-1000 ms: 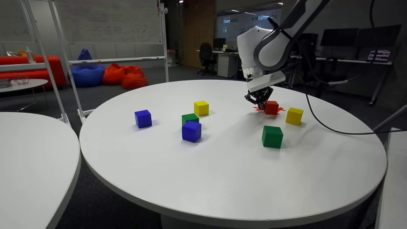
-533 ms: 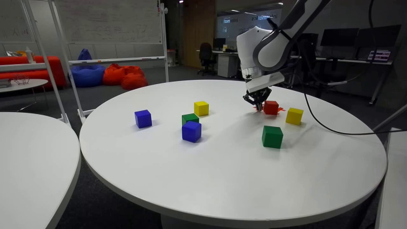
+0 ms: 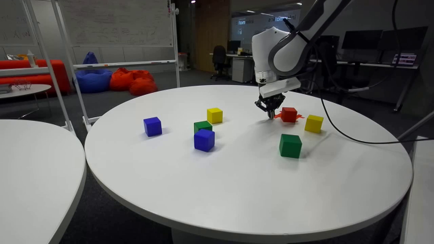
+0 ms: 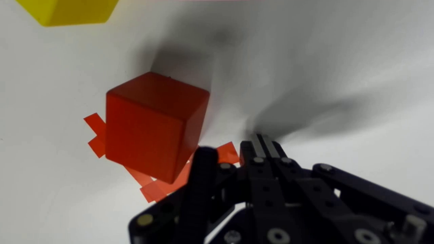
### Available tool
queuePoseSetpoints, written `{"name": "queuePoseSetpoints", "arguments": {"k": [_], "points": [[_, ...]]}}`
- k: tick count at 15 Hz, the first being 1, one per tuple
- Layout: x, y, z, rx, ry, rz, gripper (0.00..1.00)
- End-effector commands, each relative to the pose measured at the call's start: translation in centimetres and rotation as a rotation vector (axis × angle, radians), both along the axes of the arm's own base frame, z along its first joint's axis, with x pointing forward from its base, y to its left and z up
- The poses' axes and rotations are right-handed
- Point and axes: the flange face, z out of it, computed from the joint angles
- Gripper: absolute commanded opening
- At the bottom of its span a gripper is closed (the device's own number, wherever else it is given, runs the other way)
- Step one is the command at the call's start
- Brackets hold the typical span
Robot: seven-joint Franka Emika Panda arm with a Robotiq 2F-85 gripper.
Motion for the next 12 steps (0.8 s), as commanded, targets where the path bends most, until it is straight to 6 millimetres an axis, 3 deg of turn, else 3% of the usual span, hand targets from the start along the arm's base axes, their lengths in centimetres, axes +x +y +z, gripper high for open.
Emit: {"name": "queuePoseSetpoints", "arguments": {"k": [1,12], "points": [[0.0,0.0,0.0,0.000,0.001,0.001,0.01],[0.0,-1.1,-0.2,-0.025,0.035,-0.173,0.00]]}}
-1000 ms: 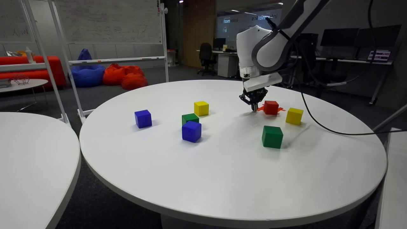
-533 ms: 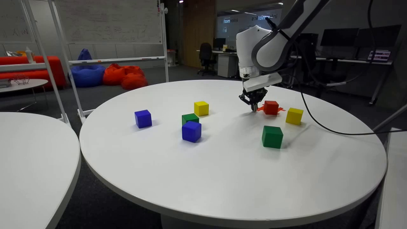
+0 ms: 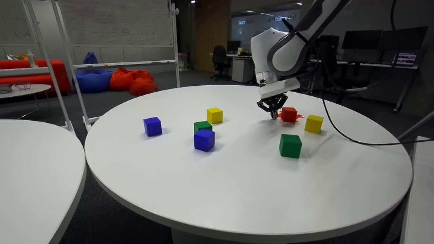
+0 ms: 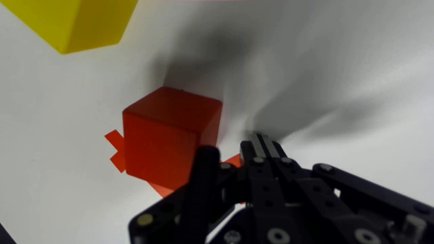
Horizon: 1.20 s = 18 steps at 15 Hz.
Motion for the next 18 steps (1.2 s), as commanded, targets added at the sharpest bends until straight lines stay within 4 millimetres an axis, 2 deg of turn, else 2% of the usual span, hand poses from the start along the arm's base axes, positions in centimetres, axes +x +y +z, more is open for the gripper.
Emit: {"name": "queuePoseSetpoints", "arguments": {"k": [1,10,12,13,18], "points": [[0.2,-0.8,0.2,0.010,0.014,-0.078,0.00],[0.1,-4.5,1.3,0.070,-0.015,-0.211,0.00],[0.1,-4.7,1.4,0.070,-0.019,-0.209,0.00],[0.4,-4.3,0.7,0.055,-0.015,-0.191,0.01],[0.4,-4.4,0.8,0.055,-0.016,-0.192,0.01]]}}
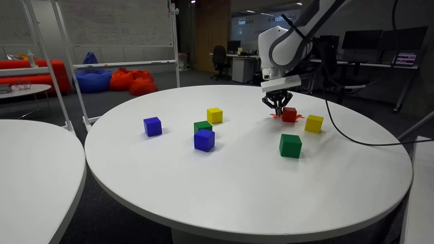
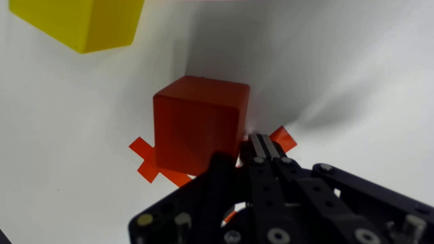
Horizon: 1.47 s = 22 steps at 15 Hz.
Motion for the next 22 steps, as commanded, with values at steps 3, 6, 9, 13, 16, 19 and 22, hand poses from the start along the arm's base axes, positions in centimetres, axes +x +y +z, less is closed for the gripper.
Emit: {"name": "queuePoseSetpoints", "arguments": {"k": [3,6,9,13,16,19,22], "points": [[0.0,0.0,0.0,0.000,0.001,0.000,0.01],[0.0,0.0,0.0,0.000,0.001,0.000,0.01],[0.0,0.0,0.0,0.000,0.001,0.000,0.01],[0.2,1.3,-0.5,0.004,0.036,0.098,0.00],[0.3,4.6,-2.0,0.007,0.118,0.253,0.00],[0.7,6.9,-2.6,-0.021,0.190,0.342,0.00],[0.9,7.7,-2.5,-0.039,0.231,0.375,0.00]]}}
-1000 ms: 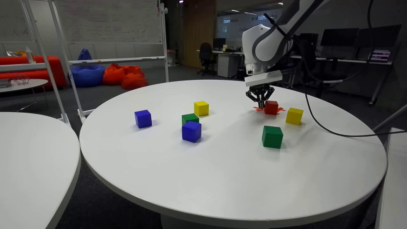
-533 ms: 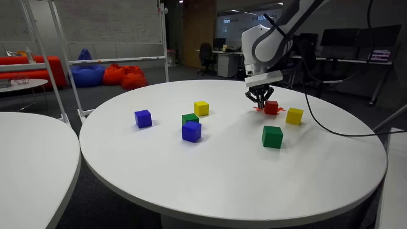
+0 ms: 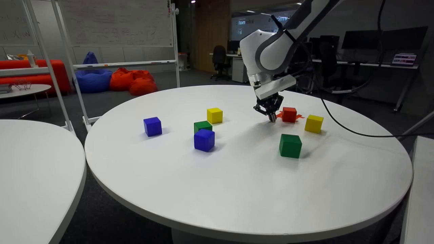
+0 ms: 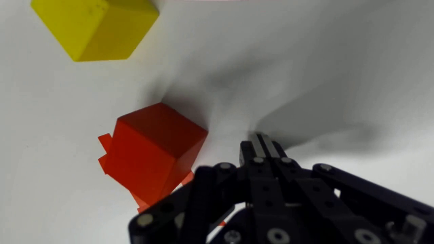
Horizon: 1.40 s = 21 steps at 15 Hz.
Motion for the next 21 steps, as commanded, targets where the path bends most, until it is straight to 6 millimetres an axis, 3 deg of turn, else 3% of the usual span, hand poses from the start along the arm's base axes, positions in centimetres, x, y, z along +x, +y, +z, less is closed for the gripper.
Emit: {"name": "queuePoseSetpoints", "arguments": {"k": [1,14,21], "points": [[0.6,0.2,-1.1,-0.020,0.065,0.044,0.00],[0.2,-3.5,-1.4,-0.047,0.199,-0.024,0.00],[-0.2,-2.8,-1.1,-0.058,0.168,-0.034,0.01]]}}
